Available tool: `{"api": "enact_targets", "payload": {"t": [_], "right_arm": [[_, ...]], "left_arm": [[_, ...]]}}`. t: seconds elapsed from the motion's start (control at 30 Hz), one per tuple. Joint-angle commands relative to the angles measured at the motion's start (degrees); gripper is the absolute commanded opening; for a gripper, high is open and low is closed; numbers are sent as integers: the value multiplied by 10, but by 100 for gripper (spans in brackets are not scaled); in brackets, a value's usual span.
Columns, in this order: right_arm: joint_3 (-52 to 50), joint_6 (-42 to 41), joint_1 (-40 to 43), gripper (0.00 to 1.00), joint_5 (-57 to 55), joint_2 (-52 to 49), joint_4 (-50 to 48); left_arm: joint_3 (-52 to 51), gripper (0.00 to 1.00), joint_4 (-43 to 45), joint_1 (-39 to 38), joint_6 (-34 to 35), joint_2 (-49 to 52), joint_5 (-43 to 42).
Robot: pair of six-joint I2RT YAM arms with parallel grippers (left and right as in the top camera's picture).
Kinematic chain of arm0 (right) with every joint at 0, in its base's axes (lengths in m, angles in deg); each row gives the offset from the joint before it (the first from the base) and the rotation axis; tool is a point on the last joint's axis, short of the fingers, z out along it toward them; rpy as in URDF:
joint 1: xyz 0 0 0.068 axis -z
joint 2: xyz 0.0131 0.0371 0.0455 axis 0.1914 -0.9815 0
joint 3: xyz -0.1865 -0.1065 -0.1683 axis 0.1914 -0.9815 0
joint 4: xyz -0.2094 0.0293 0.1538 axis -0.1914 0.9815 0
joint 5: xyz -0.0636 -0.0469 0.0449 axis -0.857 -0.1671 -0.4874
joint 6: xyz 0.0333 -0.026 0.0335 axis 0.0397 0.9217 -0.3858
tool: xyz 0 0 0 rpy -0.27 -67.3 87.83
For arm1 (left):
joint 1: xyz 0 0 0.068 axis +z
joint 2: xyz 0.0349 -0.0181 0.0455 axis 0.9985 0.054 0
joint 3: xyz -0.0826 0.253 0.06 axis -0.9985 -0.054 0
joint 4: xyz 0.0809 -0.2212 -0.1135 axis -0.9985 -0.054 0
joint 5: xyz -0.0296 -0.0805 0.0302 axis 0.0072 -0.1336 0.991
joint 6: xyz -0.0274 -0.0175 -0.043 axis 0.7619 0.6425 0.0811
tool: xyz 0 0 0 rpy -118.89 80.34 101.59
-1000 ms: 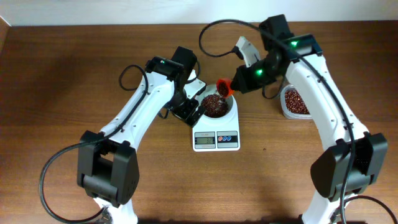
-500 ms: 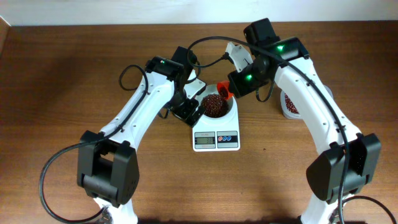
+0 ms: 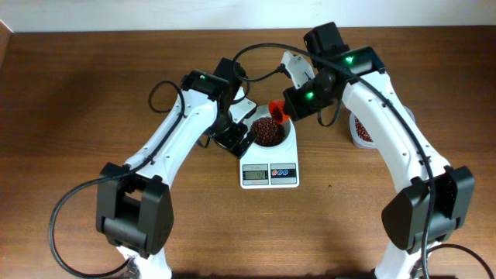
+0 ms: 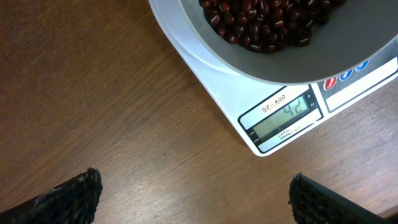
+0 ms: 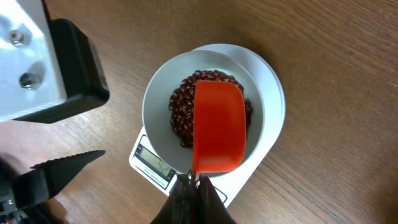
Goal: Scoop item into bowl and weigh 50g on scale
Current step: 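Tilt scoop with right gripper to pour beans into bowl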
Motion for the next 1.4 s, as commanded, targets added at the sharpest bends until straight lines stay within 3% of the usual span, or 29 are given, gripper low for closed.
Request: {"api": "enact_targets", "payload": {"t": [0.0,0.27,0.4,0.63,0.7,0.77,0.83,0.87,0.93,0.97,1.0,1.03,1.07,1.13,1.17,1.2,1.23,1.27,1.3,1.33,1.37], "right_arm": [[15,-10,-2,4,37,5,0],[15,-29,14,4,67,5,10],[24,-2,14,4,67,8,11],[27,116,1,4,4,25,39],[26,82,-13,4,-38,25,23],[27,152,-25,4,-45,25,31],[26,103,-28,4,-70,24,19],[26,180,-33,4,-26,24,32],[26,114,-35,4,-67,23,19],[26,192,-39,4,-19,22,35],[26,185,-42,4,-38,22,31],[26,122,-42,4,-70,21,18],[26,204,-45,4,-32,21,35],[26,147,-47,4,-68,21,23],[26,224,-50,4,-35,20,40],[26,152,-50,4,-79,20,24],[26,199,-51,4,-52,18,34],[26,202,-52,4,-68,19,34],[26,154,-52,4,-89,19,24],[26,228,-54,4,-58,18,39],[26,206,-54,4,-76,18,33]], "left_arm": [[2,99,1,-2,-3,5,-2],[2,99,1,-2,-3,5,-2],[2,99,1,-2,-3,5,-2],[2,99,1,-2,-3,5,-2],[2,99,1,-2,-3,5,-2],[2,99,1,-2,-3,5,-2],[2,99,1,-2,-3,5,-2],[2,99,1,-2,-3,5,-2],[2,99,1,-2,-3,5,-2],[2,99,1,-2,-3,5,-2],[2,99,1,-2,-3,5,-2],[2,99,1,-2,-3,5,-2],[2,99,1,-2,-3,5,-2],[2,99,1,-2,-3,5,-2],[2,99,1,-2,-3,5,-2],[2,99,1,-2,-3,5,-2],[2,99,1,-2,-3,5,-2],[2,99,1,-2,-3,5,-2],[2,99,1,-2,-3,5,-2],[2,99,1,-2,-3,5,-2],[2,99,1,-2,-3,5,-2]]}}
